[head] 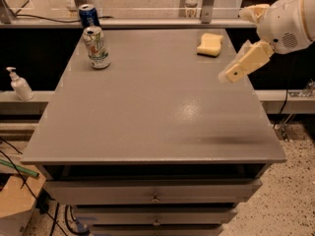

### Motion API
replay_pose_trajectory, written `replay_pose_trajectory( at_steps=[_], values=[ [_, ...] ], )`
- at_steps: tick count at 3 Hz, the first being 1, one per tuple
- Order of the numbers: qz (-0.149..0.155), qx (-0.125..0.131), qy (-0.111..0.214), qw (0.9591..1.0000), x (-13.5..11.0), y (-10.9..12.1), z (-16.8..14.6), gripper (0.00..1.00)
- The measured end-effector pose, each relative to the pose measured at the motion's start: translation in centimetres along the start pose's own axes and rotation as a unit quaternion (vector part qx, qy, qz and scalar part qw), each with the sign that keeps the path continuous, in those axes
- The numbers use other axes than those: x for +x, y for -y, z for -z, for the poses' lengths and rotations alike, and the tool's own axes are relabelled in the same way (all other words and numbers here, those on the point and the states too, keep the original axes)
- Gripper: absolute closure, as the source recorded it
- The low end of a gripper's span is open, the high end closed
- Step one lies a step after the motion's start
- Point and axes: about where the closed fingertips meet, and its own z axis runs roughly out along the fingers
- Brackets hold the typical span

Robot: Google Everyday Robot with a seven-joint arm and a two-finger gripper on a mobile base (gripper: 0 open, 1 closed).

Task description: Move sponge near 7up can

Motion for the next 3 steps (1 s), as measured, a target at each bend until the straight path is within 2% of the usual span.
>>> replay_pose_trajectory(
  at_steps=[1,2,3],
  values=[
    [-0.014,-0.002,0.031,0.9994,0.1,2.1,-2.2,0.00],
    [-0.030,-0.007,0.048,0.9984,0.9,4.3,-4.1,0.00],
    [-0.055,0.005,0.063,0.9965,2.6,8.6,-7.5,0.00]
  ],
)
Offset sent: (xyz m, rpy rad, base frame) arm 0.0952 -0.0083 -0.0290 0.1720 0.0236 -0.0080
